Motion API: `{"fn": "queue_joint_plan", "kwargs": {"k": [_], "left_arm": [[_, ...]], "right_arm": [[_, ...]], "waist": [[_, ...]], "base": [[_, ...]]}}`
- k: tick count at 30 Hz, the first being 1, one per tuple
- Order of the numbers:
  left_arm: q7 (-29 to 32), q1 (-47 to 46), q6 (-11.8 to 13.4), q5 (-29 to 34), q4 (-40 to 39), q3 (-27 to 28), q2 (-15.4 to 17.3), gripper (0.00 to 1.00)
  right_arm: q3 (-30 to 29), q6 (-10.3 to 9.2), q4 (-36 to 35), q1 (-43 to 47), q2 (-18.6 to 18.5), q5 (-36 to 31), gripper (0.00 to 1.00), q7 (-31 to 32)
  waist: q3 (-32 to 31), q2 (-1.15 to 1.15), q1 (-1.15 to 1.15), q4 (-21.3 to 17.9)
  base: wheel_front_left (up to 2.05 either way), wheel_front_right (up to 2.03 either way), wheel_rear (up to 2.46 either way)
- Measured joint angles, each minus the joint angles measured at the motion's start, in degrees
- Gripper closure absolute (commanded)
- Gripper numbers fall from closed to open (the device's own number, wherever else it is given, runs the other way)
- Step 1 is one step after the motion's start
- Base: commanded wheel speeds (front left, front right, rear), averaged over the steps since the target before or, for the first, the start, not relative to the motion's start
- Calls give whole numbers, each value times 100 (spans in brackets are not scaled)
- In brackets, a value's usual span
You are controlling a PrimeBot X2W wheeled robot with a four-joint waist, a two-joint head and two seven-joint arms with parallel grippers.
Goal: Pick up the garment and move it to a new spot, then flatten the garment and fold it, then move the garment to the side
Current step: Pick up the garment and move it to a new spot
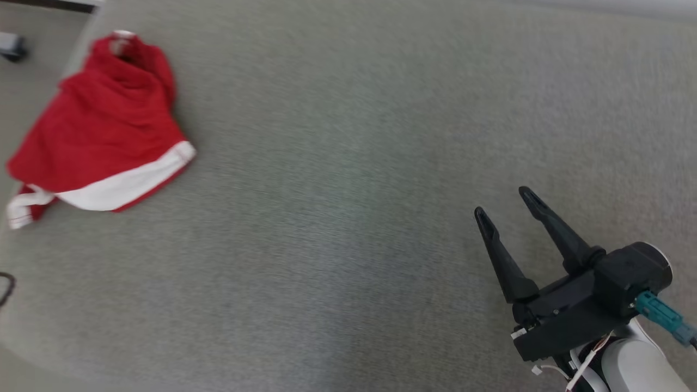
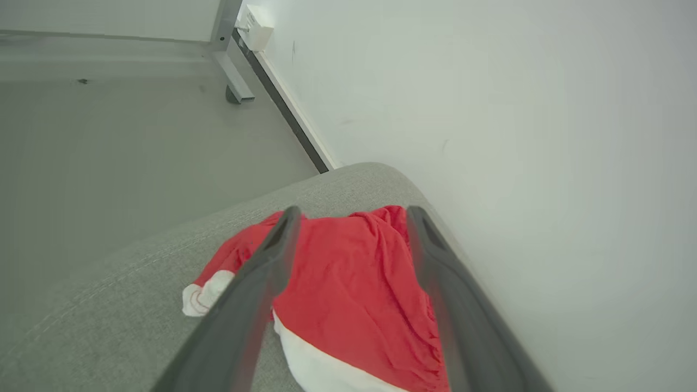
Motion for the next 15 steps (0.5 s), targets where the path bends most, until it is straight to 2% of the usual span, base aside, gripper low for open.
{"fn": "queue_joint_plan", "kwargs": {"k": [4,8,10,15], "left_arm": [[654,-118,471,-143,103,81,281,0],[1058,-124,869,-221,135,97,361,0],[1092,-102,998,-215,137,134,401,0],[1200,39,1134,-199,164,122,377,0]], "right_arm": [[-46,0,-2,-30,102,-35,0,-113],[-35,0,49,-127,193,-49,0,-226],[19,0,87,-183,225,-49,0,-274],[56,0,158,-275,264,-48,0,-361]], "waist": [[380,0,0,-365],[693,0,0,-732],[823,0,0,-907],[1075,0,-1,-1277]], "base": [[0,0,0],[0,0,0],[0,0,0],[0,0,0]]}}
